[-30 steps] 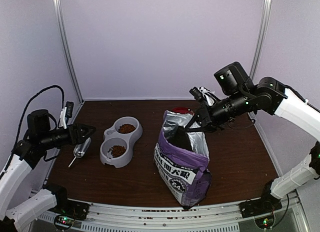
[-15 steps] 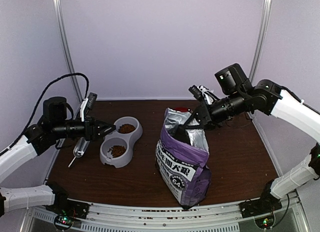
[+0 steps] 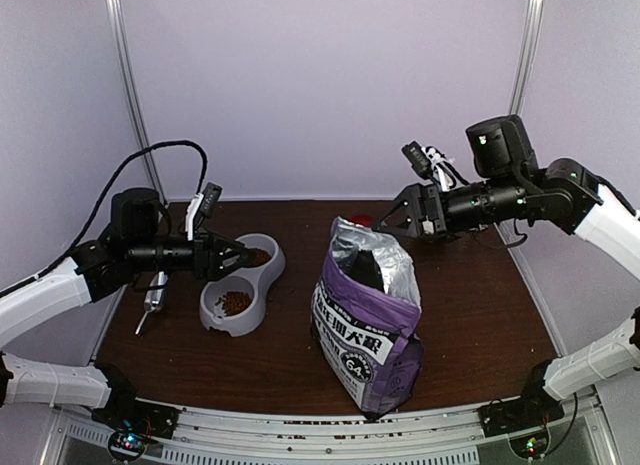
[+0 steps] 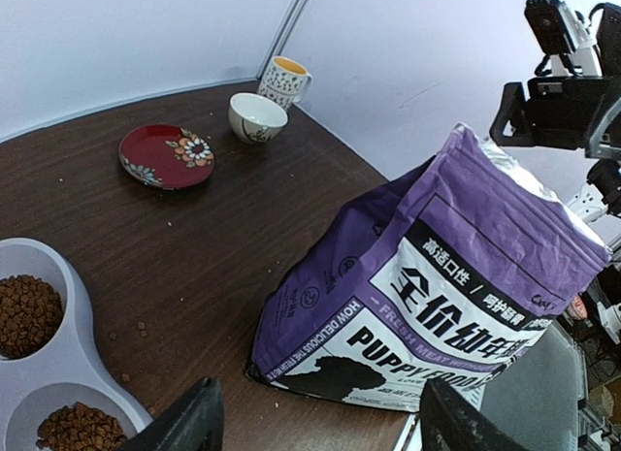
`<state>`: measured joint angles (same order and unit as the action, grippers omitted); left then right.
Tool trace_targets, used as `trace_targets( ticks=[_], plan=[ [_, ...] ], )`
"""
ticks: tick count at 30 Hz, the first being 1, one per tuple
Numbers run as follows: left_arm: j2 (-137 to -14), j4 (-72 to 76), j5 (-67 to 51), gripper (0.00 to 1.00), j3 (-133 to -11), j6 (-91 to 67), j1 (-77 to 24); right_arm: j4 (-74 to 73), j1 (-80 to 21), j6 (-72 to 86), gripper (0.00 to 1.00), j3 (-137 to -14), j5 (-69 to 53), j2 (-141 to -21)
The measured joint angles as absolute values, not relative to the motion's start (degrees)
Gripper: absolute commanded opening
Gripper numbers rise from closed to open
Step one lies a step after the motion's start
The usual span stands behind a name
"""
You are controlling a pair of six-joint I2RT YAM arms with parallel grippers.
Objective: Serve the pet food
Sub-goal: Adjust the pet food bag at the center of the board, then move the pet food bag to the center of the board.
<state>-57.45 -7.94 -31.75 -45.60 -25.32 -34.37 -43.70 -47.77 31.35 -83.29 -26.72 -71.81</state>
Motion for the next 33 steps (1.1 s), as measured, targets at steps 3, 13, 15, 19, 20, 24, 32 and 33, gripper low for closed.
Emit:
trace_targets(
  ticks=[3, 13, 15, 19, 20, 24, 32, 33],
  plan=[
    [-57.9, -7.1, -30.9, 0.72, -45.6, -25.5, -34.5, -44.8, -49.5, 30.5, 0.97, -83.3, -24.0, -68.7],
    [-57.9, -7.9, -21.1, 0.76, -45.8, -26.3, -34.6, -53.0, -63.5, 28.8, 0.87, -82.3, -9.7, -61.5],
    [-57.8, -7.9, -19.0, 0.77, -45.8, -26.8, -34.6, -53.0, -66.0, 29.3, 0.84, -79.8, -7.8, -59.2],
    [-57.7, -8.1, -16.2, 0.77, -45.8, -27.6, -34.6, -53.2, -72.1, 30.8, 0.79, -75.8, -4.5, -56.6],
    [-57.8, -8.2, -15.6, 0.77, -45.9, -27.8, -34.6, -53.2, -73.8, 31.2, 0.78, -75.7, -3.7, -56.7],
    [-57.7, -8.3, -14.7, 0.78, -46.3, -28.7, -34.6, -52.6, -80.7, 31.9, 0.68, -75.7, 1.5, -58.3],
    [-57.0, -9.1, -14.5, 0.78, -46.4, -29.1, -34.6, -53.8, -84.6, 35.2, 0.48, -76.0, 14.9, -62.3],
    [-56.7, -9.3, -14.5, 0.78, -46.4, -29.1, -34.6, -53.9, -84.7, 35.3, 0.46, -76.0, 15.5, -62.3]
  ],
)
